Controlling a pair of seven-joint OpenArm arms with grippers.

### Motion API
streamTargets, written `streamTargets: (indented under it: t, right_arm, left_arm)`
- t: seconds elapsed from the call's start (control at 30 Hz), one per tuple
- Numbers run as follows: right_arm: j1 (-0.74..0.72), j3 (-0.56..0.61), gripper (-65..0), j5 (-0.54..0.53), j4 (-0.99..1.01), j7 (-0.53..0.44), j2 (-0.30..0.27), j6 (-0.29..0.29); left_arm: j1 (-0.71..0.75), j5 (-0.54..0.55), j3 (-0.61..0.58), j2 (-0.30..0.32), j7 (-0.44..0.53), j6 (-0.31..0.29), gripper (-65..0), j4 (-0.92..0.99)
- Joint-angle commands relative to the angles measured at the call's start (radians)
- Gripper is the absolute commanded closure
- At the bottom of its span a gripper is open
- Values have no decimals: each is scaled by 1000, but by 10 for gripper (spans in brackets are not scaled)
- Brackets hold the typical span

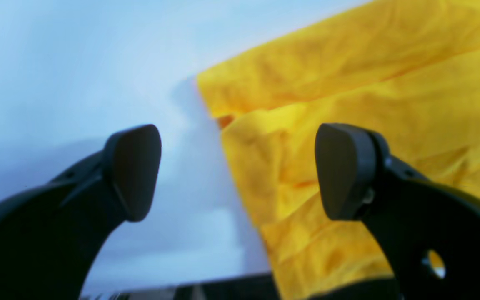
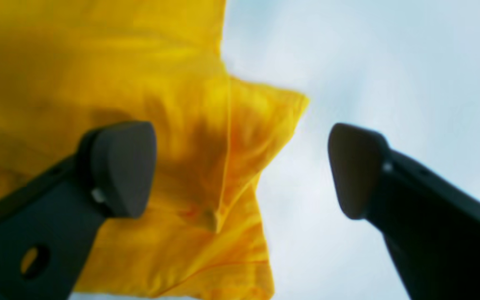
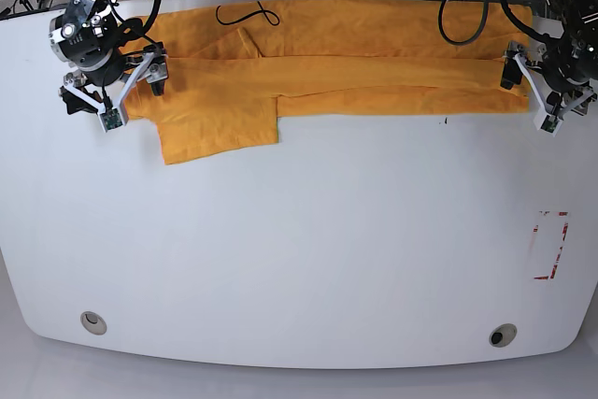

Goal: Fold the T-shirt properly
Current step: 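Open both grippers to release the folded hem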

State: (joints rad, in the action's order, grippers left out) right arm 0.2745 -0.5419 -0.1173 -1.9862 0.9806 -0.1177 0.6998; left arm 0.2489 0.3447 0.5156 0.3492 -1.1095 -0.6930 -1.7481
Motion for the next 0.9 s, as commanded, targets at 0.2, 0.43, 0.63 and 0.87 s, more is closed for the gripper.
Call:
streamTargets:
  t: [0.2,0.43,0.63,0.87]
  right_arm:
    - [-79,-1,-564,-8,-31,-39,71,-2]
    - [-179,3,-556,-3,80,-64,85,-2]
    - [-286,1,-556,-8,261,-70,33,-2]
    - [-349,4,-555,-9,440,-148,-17,-2]
  left_arm:
    - [-73,67,13,-22,-88,8,-529,-138]
    - [-70,21,10,-83,-88,5,-496,-138]
    - [-66,14,11,-89,-88,5,-457,-131]
    - [-52,14,13,-89,-88,5,-457,-132]
